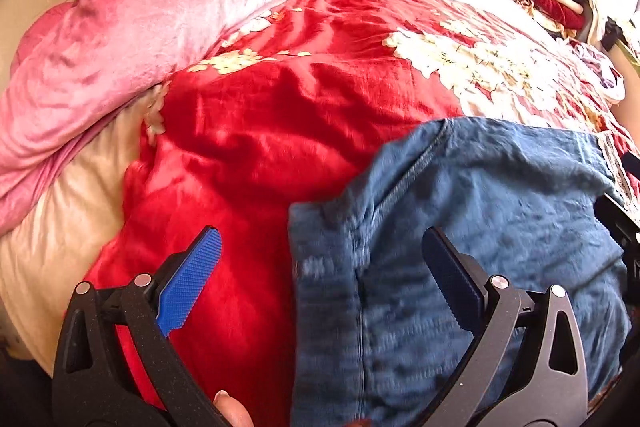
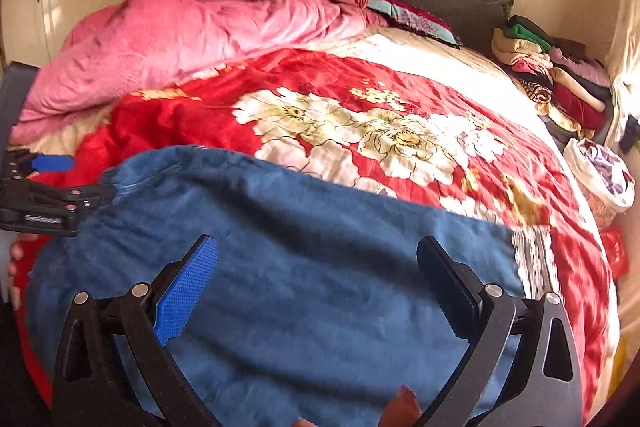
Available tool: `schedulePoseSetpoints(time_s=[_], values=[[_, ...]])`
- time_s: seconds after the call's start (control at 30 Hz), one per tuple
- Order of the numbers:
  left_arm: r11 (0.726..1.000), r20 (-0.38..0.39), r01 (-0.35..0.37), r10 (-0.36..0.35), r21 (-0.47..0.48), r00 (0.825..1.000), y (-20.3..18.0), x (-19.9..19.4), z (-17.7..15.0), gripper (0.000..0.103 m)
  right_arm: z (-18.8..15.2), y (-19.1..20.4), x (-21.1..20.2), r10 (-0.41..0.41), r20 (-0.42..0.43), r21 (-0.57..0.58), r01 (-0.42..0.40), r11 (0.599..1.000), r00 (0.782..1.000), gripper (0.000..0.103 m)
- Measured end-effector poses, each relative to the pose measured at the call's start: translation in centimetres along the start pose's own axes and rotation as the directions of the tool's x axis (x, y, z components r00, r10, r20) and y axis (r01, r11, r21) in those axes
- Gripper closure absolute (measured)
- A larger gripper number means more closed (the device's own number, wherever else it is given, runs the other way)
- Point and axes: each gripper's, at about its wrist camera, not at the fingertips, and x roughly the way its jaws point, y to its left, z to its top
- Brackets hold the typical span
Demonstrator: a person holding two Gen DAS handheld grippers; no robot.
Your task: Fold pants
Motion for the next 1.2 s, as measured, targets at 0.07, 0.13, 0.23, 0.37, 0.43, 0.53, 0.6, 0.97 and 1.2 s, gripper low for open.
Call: schedulePoseSetpoints(time_s=[0.07, 0.13, 0.23, 0.37, 0.43, 0.53, 0.6, 0.97, 1.2], values=[[1.0, -0.017, 0.0, 0.001, 0.015, 1.0, 0.0, 1.1, 0.7, 0.009, 1.1, -0.1, 1.7, 0.008, -0.033, -0.019, -0.009, 1.0, 0.999, 0.004], [0.999, -0.031, -0.019, 0.021, 0.043, 0.999, -0.1, 2.3, 1.2, 0.009, 2.0, 0.3, 3.0, 0.03, -0.047, -0.048, -0.032, 0.998, 0.998, 0.004], [0.998, -0.06, -0.015, 0.019, 0.054, 0.998, 0.0, 3.9, 1.7, 0.009, 3.1, 0.6, 5.3, 0.044, -0.085, -0.089, -0.051, 0.995, 0.995, 0.004], [0.996, -0.077, 0.083, -0.081, 0.016, 0.994, 0.3, 4.9, 1.9, 0.037, 3.8, 0.9, 8.1, 0.058, -0.138, -0.124, -0.075, 0.989, 0.989, 0.004], [0.992, -0.064, 0.129, -0.128, 0.011, 0.99, 0.1, 4.5, 1.7, 0.052, 4.0, 1.2, 9.1, 0.048, -0.151, -0.157, -0.072, 0.985, 0.987, 0.004], [0.99, -0.02, 0.121, -0.12, 0.067, 0.993, -0.6, 3.3, 1.5, 0.069, 4.3, 1.8, 10.0, 0.055, -0.165, -0.199, -0.088, 0.976, 0.985, 0.004], [0.988, -0.003, 0.139, -0.139, 0.069, 0.99, -0.4, 2.5, 1.4, 0.072, 4.5, 2.5, 10.7, 0.052, -0.17, -0.247, -0.093, 0.964, 0.984, 0.004], [0.974, 0.074, 0.21, -0.217, 0.087, 0.973, -0.8, -1.4, 0.8, 0.074, 4.4, 3.1, 11.0, 0.191, -0.161, -0.24, -0.226, 0.944, 0.968, 0.037], [0.974, 0.1, 0.201, -0.211, 0.102, 0.972, -0.5, -2.8, -0.4, 0.074, 2.8, 3.6, 6.6, 0.265, -0.084, -0.231, -0.277, 0.933, 0.961, 0.091]])
